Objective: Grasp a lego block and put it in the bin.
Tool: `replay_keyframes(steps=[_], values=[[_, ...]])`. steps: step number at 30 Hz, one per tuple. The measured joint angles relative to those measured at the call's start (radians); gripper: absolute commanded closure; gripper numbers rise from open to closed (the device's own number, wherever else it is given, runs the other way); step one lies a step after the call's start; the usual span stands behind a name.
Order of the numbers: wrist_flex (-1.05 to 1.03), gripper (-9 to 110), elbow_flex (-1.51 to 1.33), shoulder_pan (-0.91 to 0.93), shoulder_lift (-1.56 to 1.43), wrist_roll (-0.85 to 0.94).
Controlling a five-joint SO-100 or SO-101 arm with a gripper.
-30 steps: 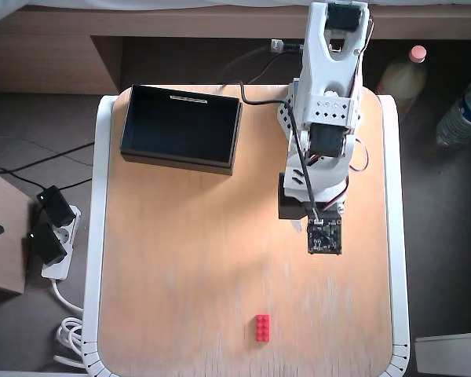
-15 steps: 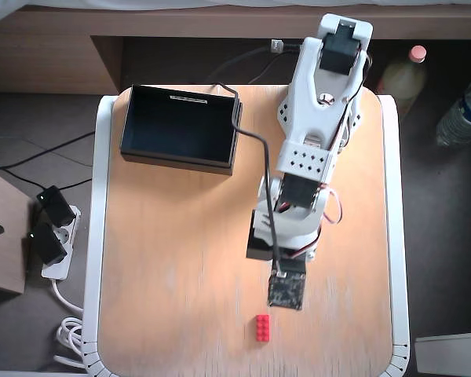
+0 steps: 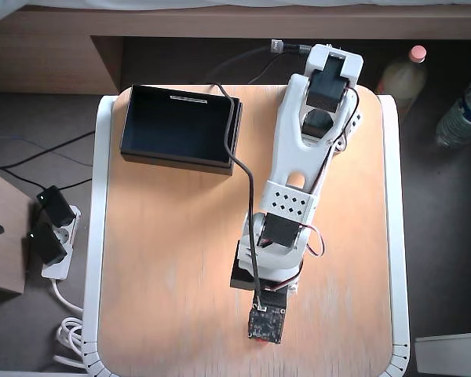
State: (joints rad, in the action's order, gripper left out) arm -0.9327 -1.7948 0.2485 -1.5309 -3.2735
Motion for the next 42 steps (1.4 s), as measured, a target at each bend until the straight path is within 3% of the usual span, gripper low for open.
replay_keyframes(steps=[7,42], values=[[0.123,74,0.031,0.0,0.069,-0.037],[0.287,76,0.097,-0.009,0.261,-0.005]])
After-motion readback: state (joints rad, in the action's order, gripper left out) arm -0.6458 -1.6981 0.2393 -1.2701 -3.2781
